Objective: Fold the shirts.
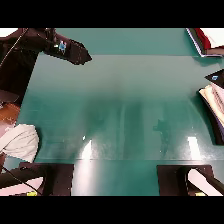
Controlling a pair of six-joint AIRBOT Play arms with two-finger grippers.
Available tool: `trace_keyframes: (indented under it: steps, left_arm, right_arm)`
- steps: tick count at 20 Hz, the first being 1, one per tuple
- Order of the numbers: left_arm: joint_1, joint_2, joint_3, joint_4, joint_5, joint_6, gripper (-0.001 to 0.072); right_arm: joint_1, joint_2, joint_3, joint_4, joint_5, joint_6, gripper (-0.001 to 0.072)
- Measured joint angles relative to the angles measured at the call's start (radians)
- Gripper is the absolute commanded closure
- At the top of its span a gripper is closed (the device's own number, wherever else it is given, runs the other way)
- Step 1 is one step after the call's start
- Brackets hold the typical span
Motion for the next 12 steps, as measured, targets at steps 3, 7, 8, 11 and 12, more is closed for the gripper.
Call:
trace_keyframes:
  steps: [3,7,8,11,12]
  left_arm:
    - [0.0,0.0,0.0,0.0,0.0,0.0,0.0681]
    - [0.0,0.0,0.0,0.0,0.0,0.0,0.0681]
    - [0.0,0.0,0.0,0.0,0.0,0.0,0.0681]
    - [0.0,0.0,0.0,0.0,0.0,0.0,0.0681]
    - [0.0,0.0,0.0,-0.002,0.0,0.0,0.0681]
  right_arm:
    - [0.0,0.0,0.0,0.0,-0.002,0.0,0.0693]
    - [0.0,0.0,0.0,0.0,-0.005,0.0,0.0693]
    - [0.0,0.0,0.0,0.0,-0.005,0.0,0.0693]
    - [0.0,0.0,0.0,0.0,-0.002,0.0,0.0694]
    - [0.0,0.0,0.0,0.0,0.002,0.0,0.0694]
